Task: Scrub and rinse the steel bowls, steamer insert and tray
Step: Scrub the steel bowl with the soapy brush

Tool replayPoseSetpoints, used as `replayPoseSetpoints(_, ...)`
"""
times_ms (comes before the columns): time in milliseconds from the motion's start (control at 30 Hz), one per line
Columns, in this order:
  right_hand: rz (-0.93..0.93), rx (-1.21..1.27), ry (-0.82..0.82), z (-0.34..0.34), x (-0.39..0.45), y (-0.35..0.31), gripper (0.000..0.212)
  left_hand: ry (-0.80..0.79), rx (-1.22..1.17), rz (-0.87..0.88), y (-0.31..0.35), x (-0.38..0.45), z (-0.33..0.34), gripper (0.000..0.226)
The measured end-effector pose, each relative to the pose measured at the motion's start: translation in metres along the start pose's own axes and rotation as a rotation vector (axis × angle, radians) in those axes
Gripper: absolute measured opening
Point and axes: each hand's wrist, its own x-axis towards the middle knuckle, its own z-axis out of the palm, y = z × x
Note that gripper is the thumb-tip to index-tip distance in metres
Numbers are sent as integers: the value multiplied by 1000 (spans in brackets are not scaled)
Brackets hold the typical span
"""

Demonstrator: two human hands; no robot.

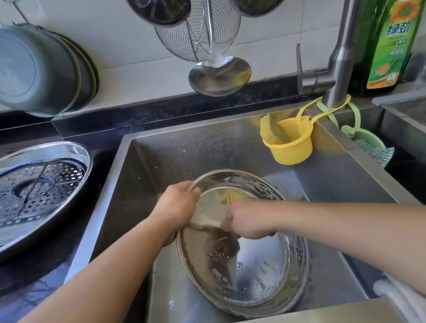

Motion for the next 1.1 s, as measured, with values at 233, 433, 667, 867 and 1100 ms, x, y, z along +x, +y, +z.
replayPoseSetpoints(233, 254, -157, 21, -19, 3, 29, 32, 65, -74, -6, -1, 2, -3, 27)
replayPoseSetpoints(433, 133, 6, 121, -9, 13, 21, 32, 87, -92, 3, 2, 0, -5, 27)
replayPoseSetpoints(667, -166, -96, 56, 1, -3, 5, 39, 131, 7, 41, 3, -1, -3, 27)
replayPoseSetpoints(867, -252, -205, -66, 6, -6, 5, 35, 151, 35, 58, 4, 1, -7, 27)
replayPoseSetpoints(1100, 67, -53, 276, -22, 17, 32, 46, 139, 2, 36, 7, -1, -5, 27)
